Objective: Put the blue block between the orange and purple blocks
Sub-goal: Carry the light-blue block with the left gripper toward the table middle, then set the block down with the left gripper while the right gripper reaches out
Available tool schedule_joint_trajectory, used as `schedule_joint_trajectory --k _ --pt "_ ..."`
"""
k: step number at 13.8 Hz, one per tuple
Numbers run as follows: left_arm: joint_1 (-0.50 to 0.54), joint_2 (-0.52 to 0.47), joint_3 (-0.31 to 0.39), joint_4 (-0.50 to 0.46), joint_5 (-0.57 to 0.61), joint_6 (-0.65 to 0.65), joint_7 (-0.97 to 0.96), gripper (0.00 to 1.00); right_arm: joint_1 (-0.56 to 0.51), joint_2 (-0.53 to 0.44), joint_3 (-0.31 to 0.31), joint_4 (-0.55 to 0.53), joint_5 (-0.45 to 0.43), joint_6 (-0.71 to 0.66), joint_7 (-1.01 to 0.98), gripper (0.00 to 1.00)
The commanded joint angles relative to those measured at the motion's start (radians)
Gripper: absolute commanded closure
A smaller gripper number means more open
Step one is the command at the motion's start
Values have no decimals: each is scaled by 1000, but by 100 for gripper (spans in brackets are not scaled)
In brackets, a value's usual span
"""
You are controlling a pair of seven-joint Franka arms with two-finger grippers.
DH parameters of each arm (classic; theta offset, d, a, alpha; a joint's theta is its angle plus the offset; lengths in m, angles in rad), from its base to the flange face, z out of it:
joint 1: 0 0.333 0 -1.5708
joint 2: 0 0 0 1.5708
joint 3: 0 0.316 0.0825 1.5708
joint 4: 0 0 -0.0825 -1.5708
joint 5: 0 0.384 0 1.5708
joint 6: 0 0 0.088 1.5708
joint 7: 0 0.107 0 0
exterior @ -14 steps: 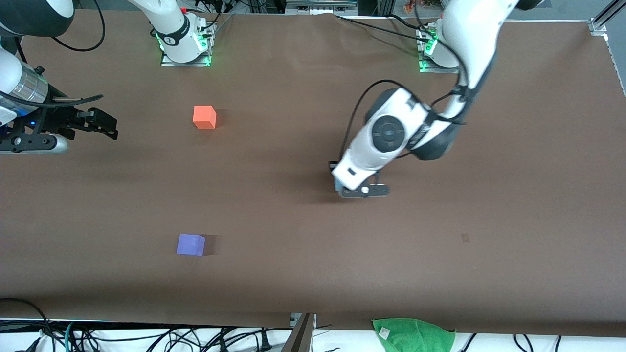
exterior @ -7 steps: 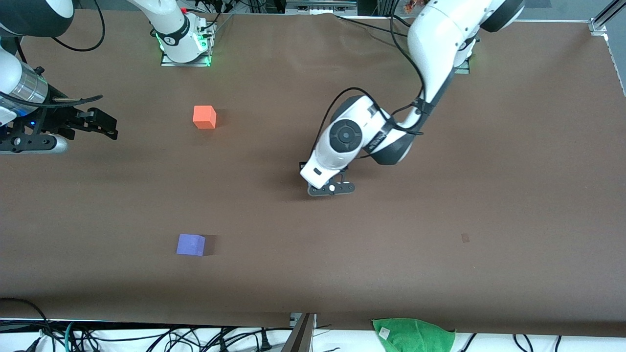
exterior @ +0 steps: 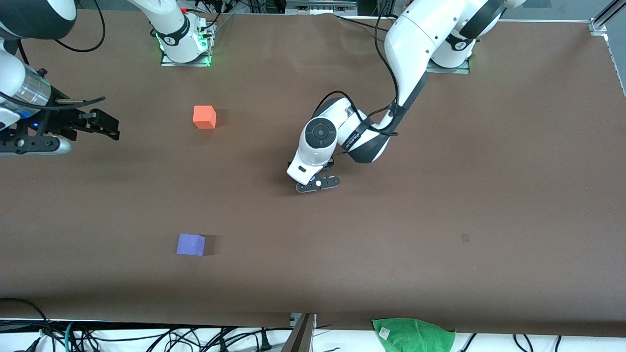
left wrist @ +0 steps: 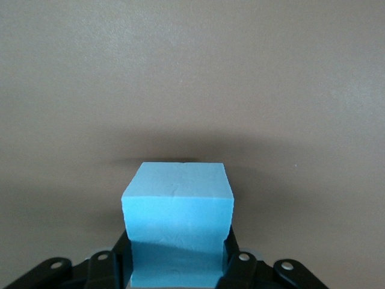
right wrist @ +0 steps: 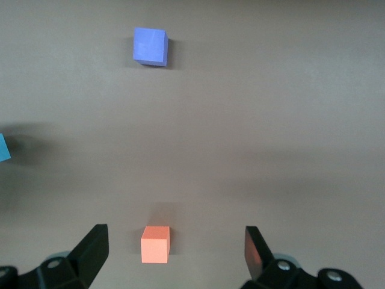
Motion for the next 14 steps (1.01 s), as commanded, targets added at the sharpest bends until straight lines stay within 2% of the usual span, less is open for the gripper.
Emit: schedule_joint_trajectory --k 1,3,5,9,11,14 --pt "-12 25 11 51 18 -12 -18 0 -1 37 4 15 -12 27 -7 0" --pt "11 9 8 54 12 -25 -14 0 -1 67 5 6 -4 26 -12 0" --pt "49 -19 2 54 9 -64 -12 0 15 155 10 15 -18 20 -10 0" --pt "160 -73 -4 124 13 -236 9 0 29 163 7 12 -6 15 -12 0" --pt "223 -118 0 132 9 -332 183 0 46 185 10 9 3 21 -16 0" --pt "357 -180 0 131 10 -472 441 0 75 247 39 21 161 76 48 0"
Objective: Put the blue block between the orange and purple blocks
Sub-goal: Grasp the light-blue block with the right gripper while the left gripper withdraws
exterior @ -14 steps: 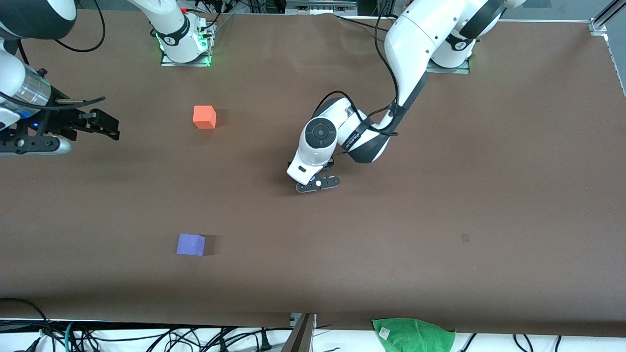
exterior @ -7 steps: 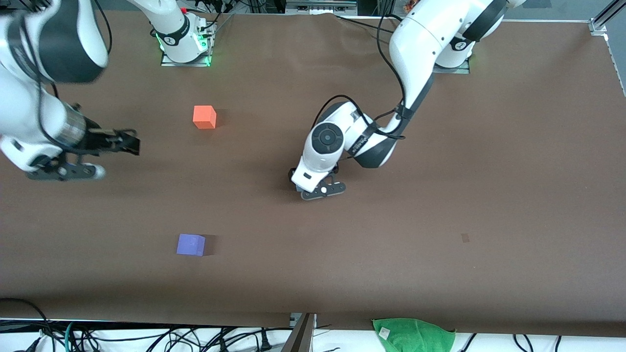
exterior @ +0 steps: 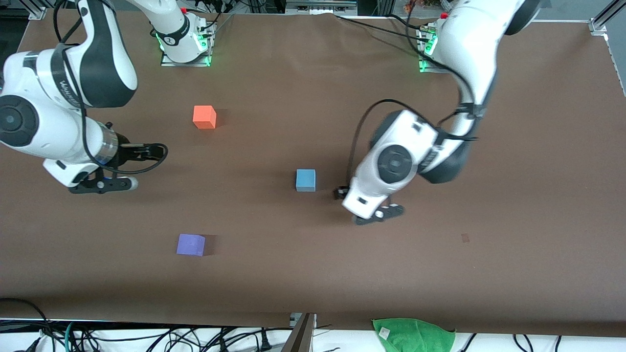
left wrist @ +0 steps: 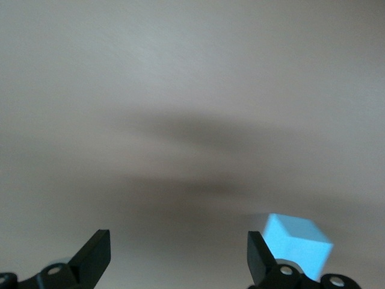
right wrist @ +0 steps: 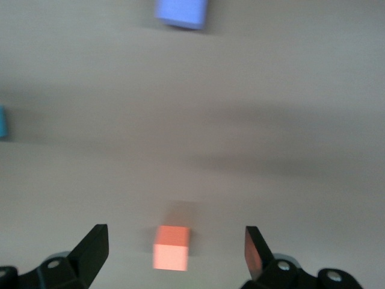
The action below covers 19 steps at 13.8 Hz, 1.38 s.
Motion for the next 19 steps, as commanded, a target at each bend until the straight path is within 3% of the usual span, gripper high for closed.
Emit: schedule_joint_trajectory --k 1,4,6,9,11,13,15,17,19 --pt "105 -64 -9 -14 13 -122 202 0 57 72 14 26 87 70 117 0" --pt "231 -101 -9 -14 13 -207 386 0 179 132 14 29 112 212 321 0" --pt "312 -130 -9 -15 12 -256 527 0 265 193 15 41 200 361 467 0" --pt "342 -222 8 -56 24 -302 563 0 368 367 17 142 201 516 605 0" --pt "352 -303 17 -87 19 -336 558 0 439 429 15 158 176 602 667 0" --pt "345 -427 35 -171 18 -339 560 0 470 461 17 156 77 627 673 0" --pt "354 -525 46 -245 22 -349 561 0 474 483 17 156 46 636 671 0" --pt "333 -565 153 -273 13 -409 595 0 476 488 17 155 41 641 671 0" --pt "320 -622 199 -341 10 -431 665 0 481 506 17 155 41 645 678 3"
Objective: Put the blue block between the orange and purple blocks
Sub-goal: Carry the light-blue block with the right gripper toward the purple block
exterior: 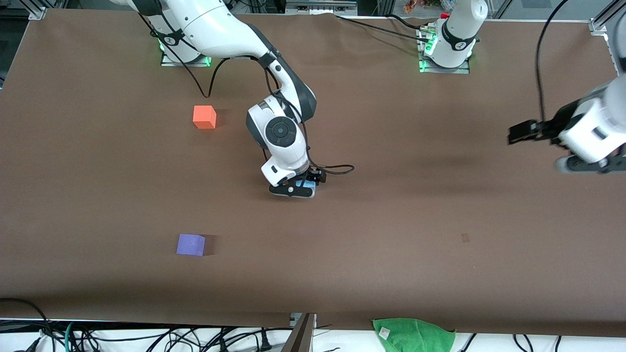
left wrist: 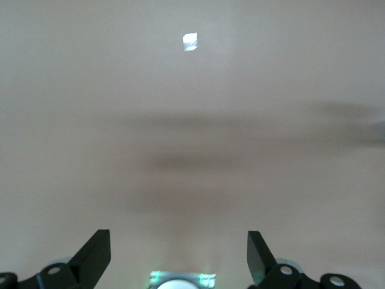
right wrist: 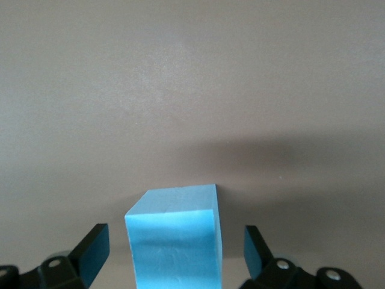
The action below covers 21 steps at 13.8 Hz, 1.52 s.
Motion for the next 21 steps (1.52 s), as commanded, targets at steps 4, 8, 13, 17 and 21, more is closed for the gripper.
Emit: schedule_joint_trajectory --k 4,8,13,17,21 --pt "-22 -134 55 -209 14 16 52 0 18 41 -1 25 -1 30 15 5" --pt "-22 -139 72 -201 12 86 58 0 24 50 -1 24 -4 30 12 32" --pt "-22 -185 72 -244 8 83 56 0 -31 15 -1 24 2 0 -27 71" --pt "-13 -150 69 -210 6 70 55 0 -161 -138 -12 -90 14 -184 -248 70" --pt "-13 -143 67 -209 -15 68 53 0 -387 -294 -12 -344 17 -160 -580 70"
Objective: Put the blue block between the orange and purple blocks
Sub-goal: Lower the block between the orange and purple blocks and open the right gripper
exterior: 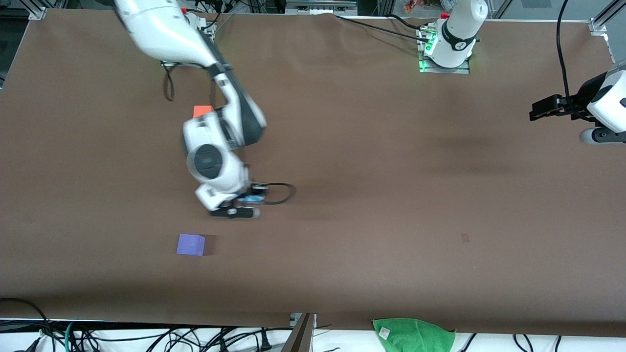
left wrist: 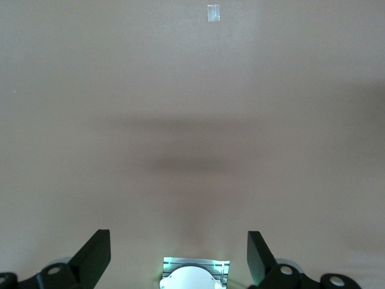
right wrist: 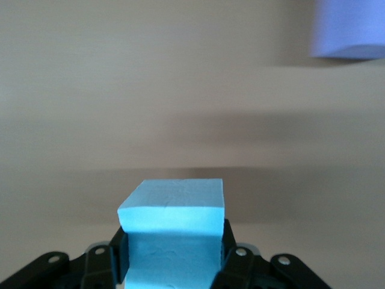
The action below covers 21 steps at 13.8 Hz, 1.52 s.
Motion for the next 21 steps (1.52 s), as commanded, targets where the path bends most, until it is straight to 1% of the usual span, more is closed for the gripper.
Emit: schedule_joint_trajectory --k 1,3,6,8,9,12,16,18,19,21 --pt "-1 2 3 5 -20 -1 11 0 -139 -125 21 -221 20 51 -179 70" --pt "2 2 5 5 -21 0 12 0 -160 -148 20 -296 38 112 -204 70" --pt "3 13 6 8 -20 2 11 0 -160 -162 21 -373 50 173 -195 70" --pt "2 13 6 8 -21 2 11 0 -159 -185 30 -454 58 267 -191 70" --pt "0 13 5 8 -21 2 9 0 -159 -193 34 -473 58 288 -189 70" --pt "-1 13 3 8 -21 3 11 0 -156 -195 34 -488 56 290 -191 70" --pt "-1 13 2 8 -21 5 9 0 -154 -207 34 -548 56 353 -191 69" --pt "-1 13 2 8 -21 6 9 0 -154 -207 34 -551 56 356 -191 67" --pt "-1 13 2 8 -23 5 9 0 -154 -207 34 -551 56 356 -192 59" --pt "-1 13 2 8 -23 5 9 0 -156 -207 31 -548 55 356 -203 59"
